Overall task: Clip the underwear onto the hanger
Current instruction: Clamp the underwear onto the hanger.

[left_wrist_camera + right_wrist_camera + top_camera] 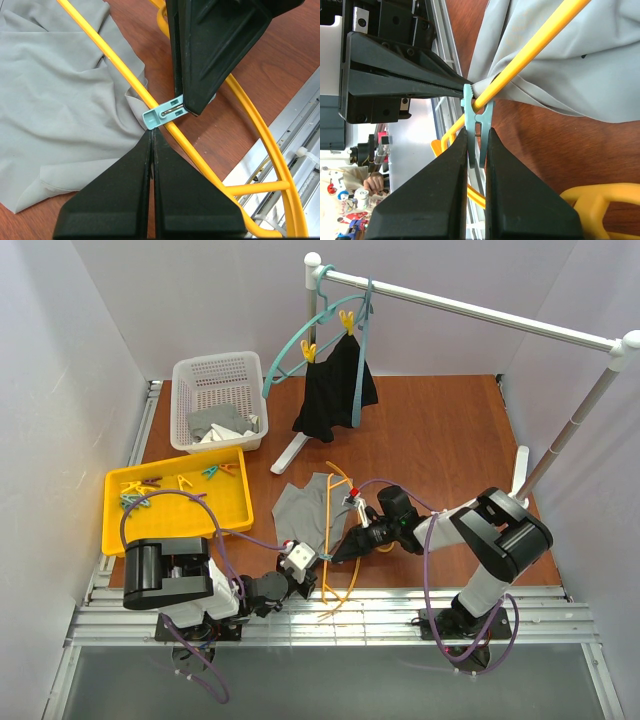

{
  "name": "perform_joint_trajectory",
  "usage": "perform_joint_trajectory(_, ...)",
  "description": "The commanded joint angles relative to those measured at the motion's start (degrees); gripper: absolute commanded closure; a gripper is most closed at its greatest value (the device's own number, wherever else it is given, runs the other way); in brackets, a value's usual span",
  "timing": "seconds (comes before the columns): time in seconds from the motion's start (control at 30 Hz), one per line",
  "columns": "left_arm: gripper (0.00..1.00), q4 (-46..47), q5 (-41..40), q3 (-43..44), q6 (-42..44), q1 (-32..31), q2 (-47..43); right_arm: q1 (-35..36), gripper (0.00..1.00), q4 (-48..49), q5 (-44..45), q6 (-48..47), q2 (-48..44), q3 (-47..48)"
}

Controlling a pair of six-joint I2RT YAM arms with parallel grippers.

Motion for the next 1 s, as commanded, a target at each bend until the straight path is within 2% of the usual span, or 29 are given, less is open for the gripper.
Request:
perform_joint_trajectory(0.0, 1.00, 2.01, -0.05, -0.16, 0.30, -0.23, -1.82, 0.48, 0.99, 2.14, -1.35, -1.28, 0.69, 1.42)
perform_joint_trajectory(0.17, 1.00, 0.25, 0.03, -0.16, -0.40, -0.23, -2.61, 0.56, 0.98, 2.06, -1.09, -0.84, 1.13, 1.86)
perform_joint_trajectory(0.23, 1.00, 0.07, 0.30, -0.43, -0.40, -0.23, -3.05, 0.48, 0.95, 2.06, -1.00, -0.58, 1.39, 2.04)
perform_joint_trajectory(0.37, 1.00, 0.07, 0.56, -1.22, -0.75, -0.23, -4.28, 0.56, 0.71, 2.06, -0.83, -0.22, 2.10, 2.39)
perform_joint_trajectory(0.47, 1.00, -0.63, 0.47, -1.40, -0.93, -0.23, -4.81, 0.48, 0.59, 2.06, -0.74, -0.14, 2.10, 2.30)
perform_joint_trajectory(0.57, 1.00, -0.80, 0.39, -1.66, -1.37, -0.23, -4.64, 0.56, 0.56, 1.97, -0.56, -0.05, 1.75, 2.21)
perform_joint_trajectory(0.67, 1.00, -1.68, -0.31, -1.66, -1.98, -0.23, -4.28, 0.57, 0.48, 2.05, -0.39, -0.14, 0.96, 1.95)
perform_joint_trajectory(0.77, 1.00, -4.39, -0.84, -1.83, -3.48, -0.23, -4.54, 0.39, 0.47, 1.88, -0.21, -0.22, -0.36, 1.42)
perform_joint_trajectory(0.8, 0.93, -5.19, -1.02, -1.83, -4.09, -0.23, -4.90, 0.39, 0.47, 1.97, -0.13, -0.14, -0.71, 1.25)
perform_joint_trajectory(0.83, 0.61, -5.98, -1.37, -1.83, -4.53, -0.23, -5.16, 0.48, 0.47, 1.88, -0.04, -0.14, -0.89, 0.98)
perform_joint_trajectory(0.9, 0.30, -8.00, -1.98, -2.27, -5.85, -0.23, -6.83, 0.48, 0.47, 1.79, 0.05, -0.14, -1.68, 0.28)
perform_joint_trajectory(0.93, 0.08, -8.53, -2.33, -2.54, -6.11, -0.23, -7.79, 0.48, 0.46, 1.70, 0.31, -0.14, -2.03, 0.02)
perform_joint_trajectory(0.97, 0.04, -9.23, -3.38, -2.62, -6.20, -0.32, -8.67, 0.39, 0.46, 1.62, 0.49, -0.14, -2.38, -0.25)
